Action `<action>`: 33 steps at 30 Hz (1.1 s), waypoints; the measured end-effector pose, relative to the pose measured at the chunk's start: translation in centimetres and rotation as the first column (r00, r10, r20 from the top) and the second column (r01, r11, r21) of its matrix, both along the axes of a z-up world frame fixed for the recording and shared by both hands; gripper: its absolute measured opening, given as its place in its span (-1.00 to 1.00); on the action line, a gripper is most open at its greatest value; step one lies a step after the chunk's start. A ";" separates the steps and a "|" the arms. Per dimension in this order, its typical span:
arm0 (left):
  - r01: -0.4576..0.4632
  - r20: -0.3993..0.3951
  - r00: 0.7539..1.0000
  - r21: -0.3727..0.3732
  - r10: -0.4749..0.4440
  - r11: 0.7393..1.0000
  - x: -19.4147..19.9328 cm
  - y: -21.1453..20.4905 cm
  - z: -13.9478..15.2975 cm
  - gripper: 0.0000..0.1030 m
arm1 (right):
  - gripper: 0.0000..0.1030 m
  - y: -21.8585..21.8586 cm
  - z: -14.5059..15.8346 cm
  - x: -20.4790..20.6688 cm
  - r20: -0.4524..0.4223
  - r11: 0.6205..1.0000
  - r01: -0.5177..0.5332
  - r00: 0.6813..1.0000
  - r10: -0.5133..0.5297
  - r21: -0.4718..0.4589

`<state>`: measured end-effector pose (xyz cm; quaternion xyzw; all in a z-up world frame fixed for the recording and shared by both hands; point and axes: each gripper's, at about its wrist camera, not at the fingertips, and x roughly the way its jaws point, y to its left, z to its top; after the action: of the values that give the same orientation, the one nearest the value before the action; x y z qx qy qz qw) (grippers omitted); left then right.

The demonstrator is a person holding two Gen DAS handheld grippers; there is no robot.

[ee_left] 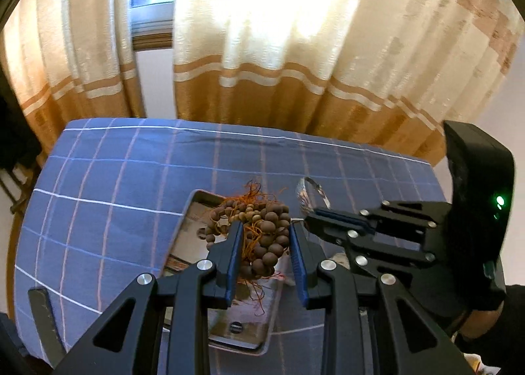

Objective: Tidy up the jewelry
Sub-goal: 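Lift the bead strand toward the tin with the left gripper while the right gripper grasps the silver bangle, then lower the bead strand into the tin with the left gripper while the right gripper carries the silver bangle there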

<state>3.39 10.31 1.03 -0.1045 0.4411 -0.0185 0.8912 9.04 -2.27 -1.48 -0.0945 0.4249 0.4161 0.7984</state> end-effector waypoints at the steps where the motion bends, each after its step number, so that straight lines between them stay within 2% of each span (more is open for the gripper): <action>1: 0.018 0.004 1.000 -0.006 -0.018 1.000 -0.1 -0.6 0.2 -0.45 | -0.86 -0.3 0.0 0.1 -0.001 1.000 0.009 1.000 -0.009 0.001; 6: 0.077 0.008 0.997 -0.011 -0.077 0.997 -0.2 -2.7 0.4 -0.45 | -0.86 -3.0 -0.1 0.3 -0.002 0.998 0.062 0.998 -0.062 -0.008; 11: 0.148 -0.022 0.989 -0.005 -0.148 0.989 -0.9 -6.1 -0.9 -0.44 | -0.86 -5.5 -0.1 0.5 -0.001 0.994 0.107 0.994 -0.107 -0.010; 16: 0.170 -0.037 0.985 -0.024 -0.171 0.985 -1.4 -8.2 -2.1 -0.44 | -0.86 -7.3 0.0 0.3 0.006 0.992 0.125 0.992 -0.125 -0.020; 21: 0.162 -0.023 0.986 -0.030 -0.163 0.986 -1.7 -8.5 -1.6 -0.44 | -0.86 -8.3 0.5 0.0 0.015 0.992 0.125 0.992 -0.125 -0.012; 23: 0.139 -0.060 0.988 -0.043 -0.141 0.989 -1.4 -8.4 -1.9 -0.38 | -0.86 -8.6 0.5 0.0 0.017 0.992 0.128 0.992 -0.128 -0.007; 25: 0.154 -0.069 0.985 -0.063 -0.159 0.986 -1.5 -8.5 -2.7 -0.38 | -0.86 -8.8 0.5 0.0 0.020 0.992 0.128 0.992 -0.128 -0.004; 27: 0.174 -0.082 0.981 -0.035 -0.176 0.984 -1.7 -9.1 -3.3 -0.80 | -0.86 -8.9 0.7 0.0 0.023 0.992 0.127 0.992 -0.127 0.000; 28: 0.177 -0.096 0.979 -0.034 -0.180 0.984 -1.7 -9.3 -3.6 -0.87 | -0.86 -9.0 0.7 -0.1 0.025 0.992 0.127 0.992 -0.127 0.001; 33: 0.179 -0.111 0.977 -0.031 -0.182 0.983 -2.0 -9.5 -4.3 -0.87 | -0.86 -9.6 0.7 0.0 0.022 0.990 0.139 0.990 -0.139 0.005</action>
<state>1.41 0.82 -3.30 -0.0741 0.4985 -0.0979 0.8581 9.07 -11.87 -0.81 -0.0680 0.4208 0.3589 0.8303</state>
